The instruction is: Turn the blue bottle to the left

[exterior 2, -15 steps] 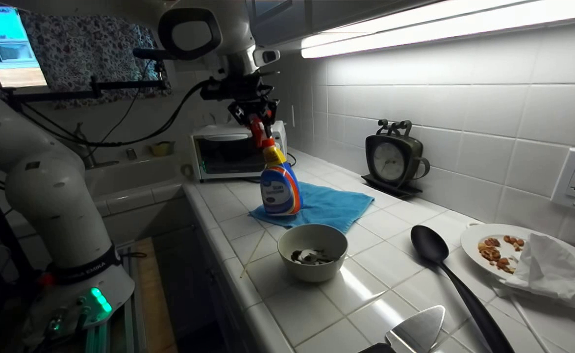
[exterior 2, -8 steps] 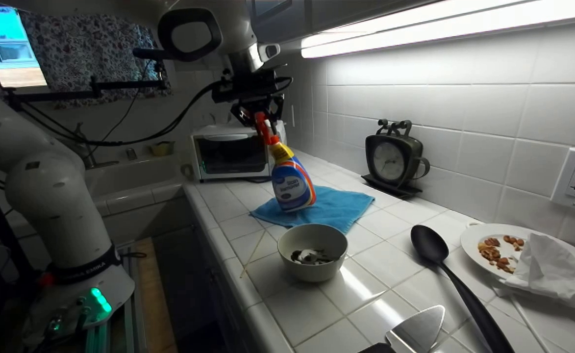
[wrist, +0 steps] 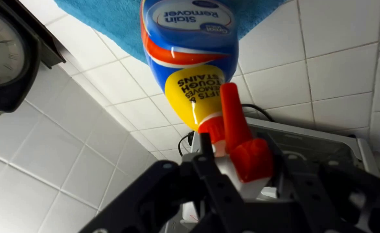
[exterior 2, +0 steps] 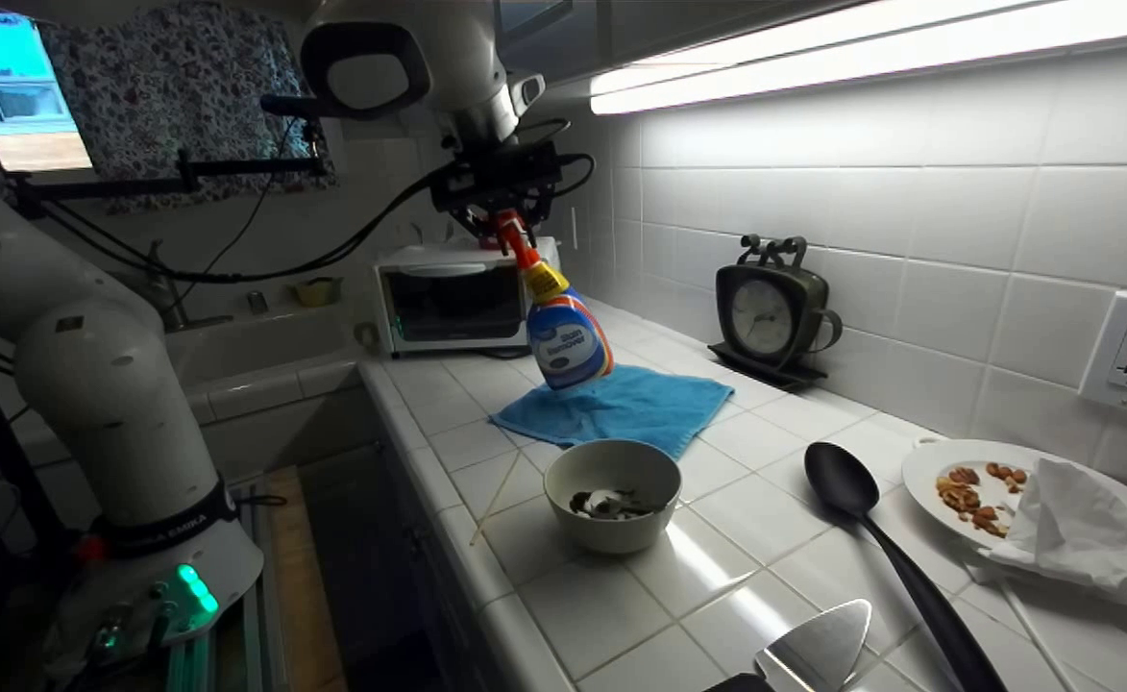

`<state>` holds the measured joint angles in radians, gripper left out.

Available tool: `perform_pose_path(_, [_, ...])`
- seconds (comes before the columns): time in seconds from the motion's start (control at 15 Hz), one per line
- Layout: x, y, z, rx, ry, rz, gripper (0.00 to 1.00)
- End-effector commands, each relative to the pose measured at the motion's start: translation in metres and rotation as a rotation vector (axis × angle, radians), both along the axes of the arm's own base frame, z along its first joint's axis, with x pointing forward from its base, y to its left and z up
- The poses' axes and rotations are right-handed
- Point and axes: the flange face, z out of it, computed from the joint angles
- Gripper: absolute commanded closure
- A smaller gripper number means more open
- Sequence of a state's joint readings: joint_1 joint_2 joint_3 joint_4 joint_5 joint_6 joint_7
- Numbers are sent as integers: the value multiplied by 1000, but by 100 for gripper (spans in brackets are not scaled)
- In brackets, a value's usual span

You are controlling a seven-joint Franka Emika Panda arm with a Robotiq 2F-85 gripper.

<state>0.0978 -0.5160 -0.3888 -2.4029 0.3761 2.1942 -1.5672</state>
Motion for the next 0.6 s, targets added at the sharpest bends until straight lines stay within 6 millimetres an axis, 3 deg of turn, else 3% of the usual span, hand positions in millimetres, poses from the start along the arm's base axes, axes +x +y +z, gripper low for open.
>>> perform_pose_path(0.0, [-5,-6,23,96,-46,84,86])
perform_pose_path(0.53, [-14,-38,18,181,61,197,86])
